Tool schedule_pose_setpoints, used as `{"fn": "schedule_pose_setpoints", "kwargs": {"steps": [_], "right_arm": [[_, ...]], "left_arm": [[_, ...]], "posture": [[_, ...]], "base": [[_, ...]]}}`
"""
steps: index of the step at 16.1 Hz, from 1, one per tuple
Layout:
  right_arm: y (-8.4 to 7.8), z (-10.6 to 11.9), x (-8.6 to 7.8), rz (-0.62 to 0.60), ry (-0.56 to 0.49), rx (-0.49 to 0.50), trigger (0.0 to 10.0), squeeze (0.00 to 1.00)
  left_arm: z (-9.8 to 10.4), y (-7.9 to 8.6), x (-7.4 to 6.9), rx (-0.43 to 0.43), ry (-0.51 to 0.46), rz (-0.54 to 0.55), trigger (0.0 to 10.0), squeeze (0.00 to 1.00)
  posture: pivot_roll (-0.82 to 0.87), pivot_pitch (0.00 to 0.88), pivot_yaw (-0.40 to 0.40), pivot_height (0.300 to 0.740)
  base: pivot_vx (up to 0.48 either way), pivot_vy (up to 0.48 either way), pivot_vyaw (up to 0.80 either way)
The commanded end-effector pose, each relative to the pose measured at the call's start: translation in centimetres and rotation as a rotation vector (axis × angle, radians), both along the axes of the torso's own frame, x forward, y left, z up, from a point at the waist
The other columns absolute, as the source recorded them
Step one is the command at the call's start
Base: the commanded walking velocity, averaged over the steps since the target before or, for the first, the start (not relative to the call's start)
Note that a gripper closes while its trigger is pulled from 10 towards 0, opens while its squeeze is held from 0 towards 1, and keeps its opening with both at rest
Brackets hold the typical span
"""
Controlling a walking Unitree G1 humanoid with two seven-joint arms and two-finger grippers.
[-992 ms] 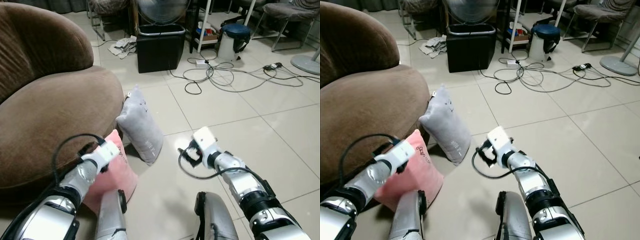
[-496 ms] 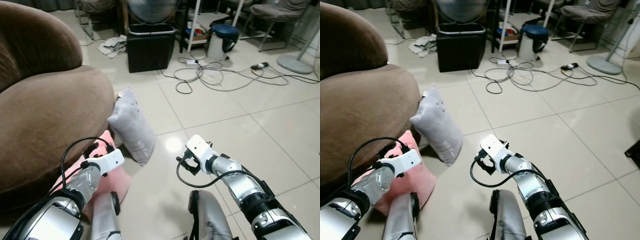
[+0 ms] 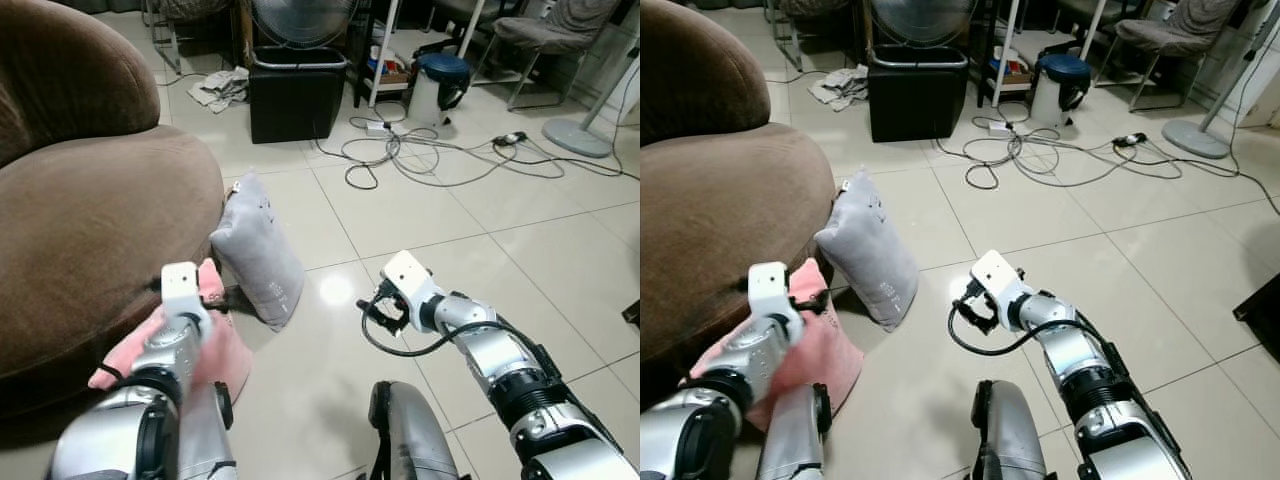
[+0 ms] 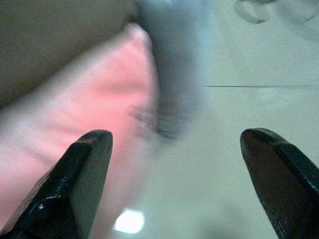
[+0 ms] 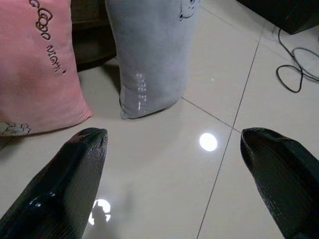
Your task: Move the pillow to the sofa from floor
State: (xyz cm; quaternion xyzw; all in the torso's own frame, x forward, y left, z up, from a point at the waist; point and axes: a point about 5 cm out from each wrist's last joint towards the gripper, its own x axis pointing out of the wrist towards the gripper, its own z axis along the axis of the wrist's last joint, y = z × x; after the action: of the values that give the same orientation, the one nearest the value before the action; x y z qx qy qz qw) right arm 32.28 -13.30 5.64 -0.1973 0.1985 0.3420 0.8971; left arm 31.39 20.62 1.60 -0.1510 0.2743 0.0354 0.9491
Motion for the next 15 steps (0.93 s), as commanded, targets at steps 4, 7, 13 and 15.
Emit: {"fn": "schedule_pose_setpoints", "kwargs": {"steps": [4,7,13,15], "right_arm": [[-1.5,-0.1,-0.2,-0.017,0.032,-0.005,10.0,0.0],[-1.5,-0.1,-0.3,-0.005,0.04,-0.008,10.0,0.0],[-1.1,0.7,0.3,-0.071,-0.067,-0.013,10.0,0.0],[-1.0,0.8,0.1,-0.126,-0.111,0.006,10.0,0.0]], "left_arm": [[-0.2,-4.0,-0.2,-0.283,-0.055,-0.191,10.0,0.0],[0.1,-4.5,-0.1,-0.314,-0.085,-0.25,10.0,0.0],[0.6,3.5,-0.5,0.217,-0.017,0.23,10.0,0.0],[0.5,6.2,-1.7,0.471,0.036,0.195,10.0,0.0]], "posture": [[-0.1,0.0,-0.151,0.526],[-0.1,0.0,-0.161,0.526],[-0.03,0.0,-0.137,0.526],[0.03,0.0,-0.121,0.526]], "base": [[0.0,0.0,0.0],[0.0,0.0,0.0],[0.0,0.0,0.0],[0.0,0.0,0.0]]}}
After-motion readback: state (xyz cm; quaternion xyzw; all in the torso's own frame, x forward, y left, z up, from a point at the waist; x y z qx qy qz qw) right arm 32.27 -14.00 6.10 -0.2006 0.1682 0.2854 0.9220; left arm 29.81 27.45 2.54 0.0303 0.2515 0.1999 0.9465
